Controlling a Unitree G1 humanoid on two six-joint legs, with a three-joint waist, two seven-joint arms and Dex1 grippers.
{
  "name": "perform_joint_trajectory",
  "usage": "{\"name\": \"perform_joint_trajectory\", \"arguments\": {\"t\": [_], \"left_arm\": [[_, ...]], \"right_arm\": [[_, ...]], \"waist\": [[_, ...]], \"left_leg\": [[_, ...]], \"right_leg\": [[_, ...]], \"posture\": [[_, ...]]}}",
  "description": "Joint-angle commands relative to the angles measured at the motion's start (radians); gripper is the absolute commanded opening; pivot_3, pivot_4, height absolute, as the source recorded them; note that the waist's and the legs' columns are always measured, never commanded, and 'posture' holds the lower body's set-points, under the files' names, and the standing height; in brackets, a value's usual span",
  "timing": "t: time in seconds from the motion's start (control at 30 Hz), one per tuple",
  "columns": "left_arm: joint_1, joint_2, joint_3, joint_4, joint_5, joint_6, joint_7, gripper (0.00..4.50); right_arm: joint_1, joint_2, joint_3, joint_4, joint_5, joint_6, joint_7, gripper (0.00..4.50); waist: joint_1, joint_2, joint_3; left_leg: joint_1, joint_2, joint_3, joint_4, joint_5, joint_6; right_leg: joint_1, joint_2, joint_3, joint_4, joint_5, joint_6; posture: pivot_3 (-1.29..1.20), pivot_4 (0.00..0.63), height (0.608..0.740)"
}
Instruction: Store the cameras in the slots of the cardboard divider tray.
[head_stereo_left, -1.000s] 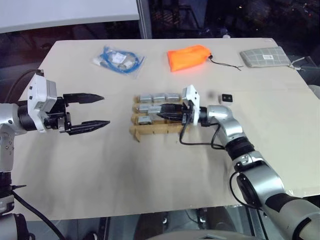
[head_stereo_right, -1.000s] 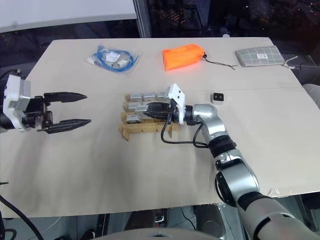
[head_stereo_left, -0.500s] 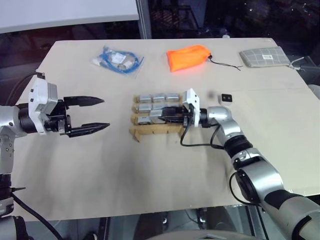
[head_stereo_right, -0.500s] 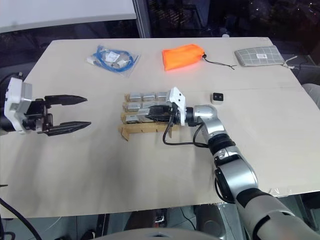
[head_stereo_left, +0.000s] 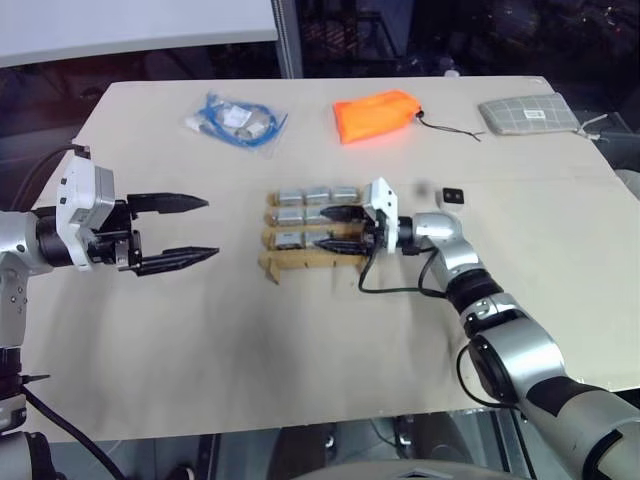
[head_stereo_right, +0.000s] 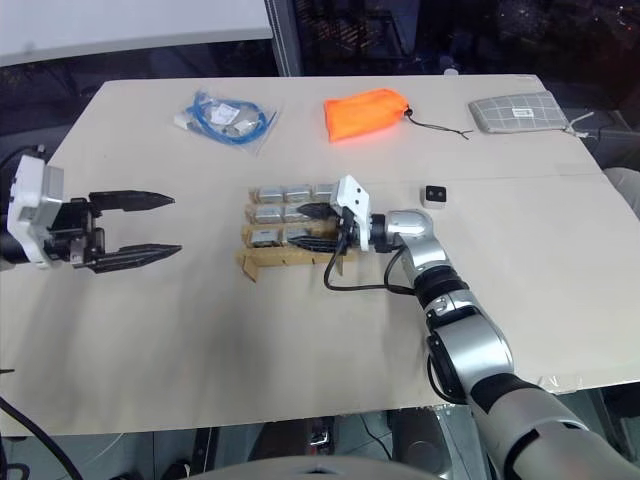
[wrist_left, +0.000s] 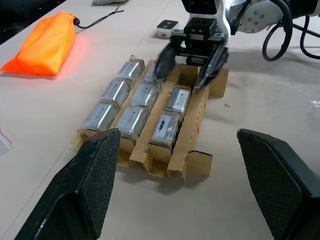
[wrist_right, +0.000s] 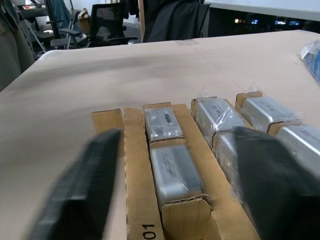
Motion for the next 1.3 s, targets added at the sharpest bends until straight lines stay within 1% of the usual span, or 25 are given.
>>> {"name": "perform_joint_trajectory", "arguments": {"t": [0.03, 0.13, 0.23, 0.37, 0.4, 0.47, 0.57, 0.67, 0.77, 0.83, 0.97, 1.03, 1.1, 1.2, 1.3], "left_arm": [[-0.005, 0.027, 0.03, -0.022, -0.01, 0.003, -0.002, 3.89], [-0.008, 0.026, 0.027, -0.022, -0.011, 0.004, -0.002, 3.89], [-0.015, 0.024, 0.021, -0.022, -0.011, 0.004, -0.003, 3.89], [-0.047, 0.005, -0.002, -0.032, -0.02, 0.01, 0.005, 3.89], [-0.055, 0.0, -0.008, -0.034, -0.024, 0.013, 0.006, 3.89], [-0.075, -0.015, -0.032, -0.038, -0.023, 0.01, 0.003, 3.89], [-0.123, -0.043, -0.077, -0.03, -0.014, 0.002, 0.0, 3.89], [-0.172, -0.065, -0.111, -0.013, -0.006, -0.007, -0.006, 3.89], [-0.206, -0.083, -0.136, -0.004, -0.002, -0.011, -0.011, 3.89], [-0.225, -0.092, -0.153, 0.005, 0.002, -0.016, -0.017, 3.89], [-0.258, -0.103, -0.174, 0.027, 0.013, -0.027, -0.026, 3.89], [-0.274, -0.107, -0.182, 0.036, 0.018, -0.032, -0.029, 3.89], [-0.283, -0.111, -0.184, 0.043, 0.022, -0.036, -0.032, 3.89], [-0.302, -0.126, -0.179, 0.054, 0.027, -0.047, -0.013, 3.89], [-0.315, -0.138, -0.175, 0.059, 0.03, -0.046, 0.002, 3.89]], "right_arm": [[-0.021, -0.015, -0.029, -0.021, 0.013, 0.0, 0.004, 4.46], [-0.023, -0.038, -0.048, -0.1, 0.038, 0.03, -0.001, 4.46], [-0.007, -0.077, -0.059, -0.266, 0.067, 0.124, -0.024, 4.46], [0.066, -0.191, -0.098, -0.627, 0.122, 0.33, -0.109, 4.46], [0.082, -0.215, -0.107, -0.687, 0.129, 0.368, -0.128, 4.46], [0.13, -0.286, -0.124, -0.806, 0.144, 0.45, -0.16, 4.46], [0.187, -0.386, -0.16, -0.877, 0.089, 0.525, -0.268, 4.46], [0.229, -0.438, -0.19, -0.888, 0.034, 0.583, -0.401, 4.46], [0.261, -0.425, -0.201, -0.898, -0.001, 0.66, -0.537, 4.46], [0.292, -0.377, -0.204, -0.894, -0.02, 0.706, -0.646, 4.46], [0.33, -0.291, -0.198, -0.858, -0.068, 0.74, -0.811, 4.46], [0.344, -0.263, -0.174, -0.827, -0.12, 0.732, -0.888, 4.46], [0.349, -0.258, -0.139, -0.791, -0.183, 0.707, -0.949, 4.46], [0.339, -0.228, -0.153, -0.72, -0.208, 0.649, -1.034, 4.46], [0.325, -0.217, -0.172, -0.66, -0.205, 0.614, -1.064, 4.46]], "waist": [[0.0, 0.0, 0.0], [0.001, 0.0, 0.0], [0.003, 0.0, 0.0], [0.004, 0.0, 0.0], [0.013, 0.0, 0.0], [0.016, 0.0, 0.0], [0.02, -0.001, 0.0], [0.023, -0.001, 0.0], [0.021, -0.001, 0.0], [0.018, -0.001, 0.0], [0.015, -0.001, 0.0], [0.014, -0.001, 0.0], [0.013, -0.001, 0.0], [0.011, -0.001, 0.0], [0.009, -0.001, 0.0]], "left_leg": [[0.0, 0.0, 0.0, 0.0, 0.0, 0.0], [0.0, 0.0, 0.0, 0.0, 0.0, 0.0], [0.0, 0.001, 0.0, 0.0, 0.0, 0.0], [-0.001, 0.001, -0.001, 0.0, 0.0, 0.0], [-0.001, 0.001, -0.001, 0.0, 0.0, 0.0], [-0.001, 0.001, -0.001, 0.0, 0.0, 0.0], [-0.001, -0.001, 0.0, 0.0, 0.0, 0.0], [-0.001, -0.002, 0.002, 0.0, 0.0, 0.0], [-0.001, -0.001, 0.004, 0.0, 0.0, 0.0], [-0.001, -0.001, 0.004, 0.0, 0.0, 0.0], [-0.001, -0.001, 0.004, 0.001, 0.0, 0.0], [-0.001, -0.002, 0.004, 0.001, 0.0, 0.0], [-0.001, -0.002, 0.003, 0.001, 0.0, 0.0], [-0.001, -0.002, 0.003, 0.001, 0.0, 0.0], [-0.001, -0.002, 0.002, 0.001, 0.0, 0.0]], "right_leg": [[0.0, 0.0, 0.0, 0.0, 0.0, 0.0], [0.0, 0.0, 0.0, 0.0, 0.0, 0.0], [0.0, -0.001, 0.0, 0.0, 0.0, 0.0], [0.0, -0.001, 0.0, 0.0, 0.0, 0.0], [0.0, -0.001, 0.0, 0.0, 0.0, 0.0], [0.0, -0.002, -0.001, -0.001, 0.0, 0.0], [0.001, -0.002, -0.001, -0.001, 0.0, 0.0], [0.001, -0.001, -0.001, 0.0, 0.0, 0.0], [0.0, 0.0, 0.0, 0.0, 0.0, 0.0], [0.0, 0.0, 0.0, -0.001, 0.0, 0.0], [0.0, 0.0, 0.001, -0.001, 0.0, 0.0], [0.0, 0.0, 0.001, -0.001, 0.0, 0.0], [0.0, 0.0, 0.001, -0.001, 0.0, 0.0], [0.0, 0.0, 0.001, -0.001, 0.0, 0.0], [0.0, 0.0, 0.001, -0.001, 0.0, 0.0]], "posture": [[0.0, 0.15, 0.74], [0.0, 0.15, 0.74], [0.0, 0.15, 0.74], [0.0, 0.15, 0.74], [0.0, 0.15, 0.74], [0.0, 0.15, 0.74], [0.0, 0.15, 0.74], [0.0, 0.15, 0.74], [0.0, 0.15, 0.74], [0.0, 0.15, 0.74], [0.0, 0.15, 0.74], [0.0, 0.15, 0.74], [0.0, 0.15, 0.74], [0.0, 0.15, 0.74], [0.0, 0.15, 0.74]]}}
